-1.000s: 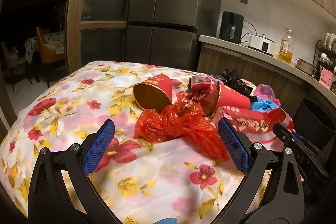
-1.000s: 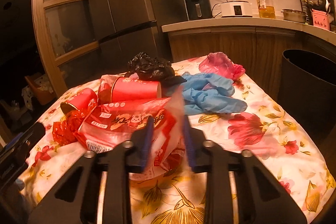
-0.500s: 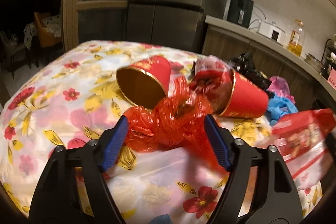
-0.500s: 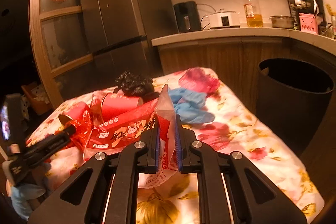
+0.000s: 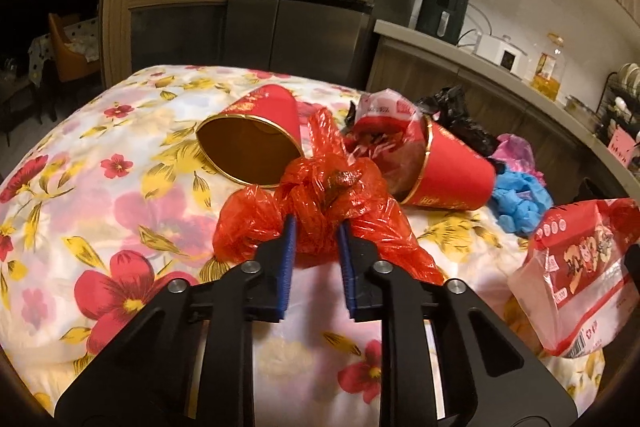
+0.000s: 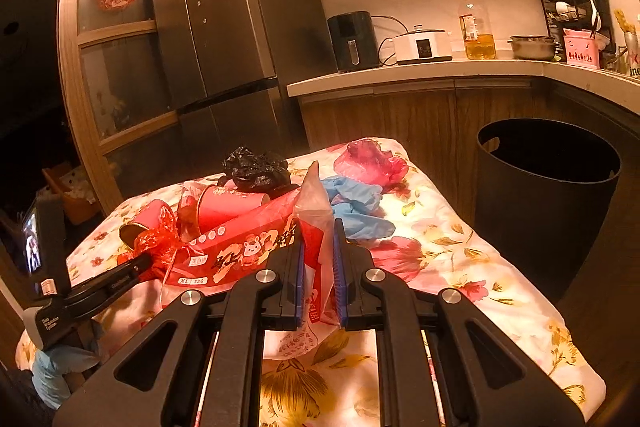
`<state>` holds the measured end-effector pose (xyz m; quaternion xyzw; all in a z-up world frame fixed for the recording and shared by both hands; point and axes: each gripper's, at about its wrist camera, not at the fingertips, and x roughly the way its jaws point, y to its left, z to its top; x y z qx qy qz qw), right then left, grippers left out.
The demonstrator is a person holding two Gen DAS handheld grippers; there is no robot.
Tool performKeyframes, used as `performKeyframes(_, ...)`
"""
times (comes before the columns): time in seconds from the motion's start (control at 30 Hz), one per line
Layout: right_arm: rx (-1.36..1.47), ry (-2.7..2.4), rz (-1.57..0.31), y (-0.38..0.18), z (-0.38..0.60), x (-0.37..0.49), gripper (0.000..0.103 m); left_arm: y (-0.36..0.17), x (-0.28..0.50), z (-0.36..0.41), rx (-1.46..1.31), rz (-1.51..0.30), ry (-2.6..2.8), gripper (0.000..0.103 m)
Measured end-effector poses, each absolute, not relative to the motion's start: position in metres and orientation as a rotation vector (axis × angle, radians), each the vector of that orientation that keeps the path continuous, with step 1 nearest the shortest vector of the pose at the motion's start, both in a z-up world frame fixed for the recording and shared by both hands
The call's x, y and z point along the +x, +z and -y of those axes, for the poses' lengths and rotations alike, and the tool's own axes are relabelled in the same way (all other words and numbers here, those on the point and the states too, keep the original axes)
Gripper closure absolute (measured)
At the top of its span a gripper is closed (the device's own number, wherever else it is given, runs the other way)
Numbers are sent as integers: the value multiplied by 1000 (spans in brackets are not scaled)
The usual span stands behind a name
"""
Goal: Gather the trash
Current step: 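Carry both held bags over the black trash bin with both tools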
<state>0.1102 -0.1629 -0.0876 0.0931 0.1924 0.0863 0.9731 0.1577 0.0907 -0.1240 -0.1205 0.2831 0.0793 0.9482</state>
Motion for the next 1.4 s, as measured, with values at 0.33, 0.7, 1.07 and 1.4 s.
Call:
performKeyframes(0.33,187,162,-362,-82,176,97,90,-95,106,-68,-232,-476,110,87)
performKeyframes(0.7,212,127,-321,-71,202,85,90,-60,89,-34,-184,-405,39,87)
performKeyframes(1.07,237,-6,-250,-56,254,82,90,-34,118,48,-113,-357,-148,87)
performKeyframes(1.4,249,-239,-142,-37,330,96,90,-19,160,132,-88,-328,-298,87)
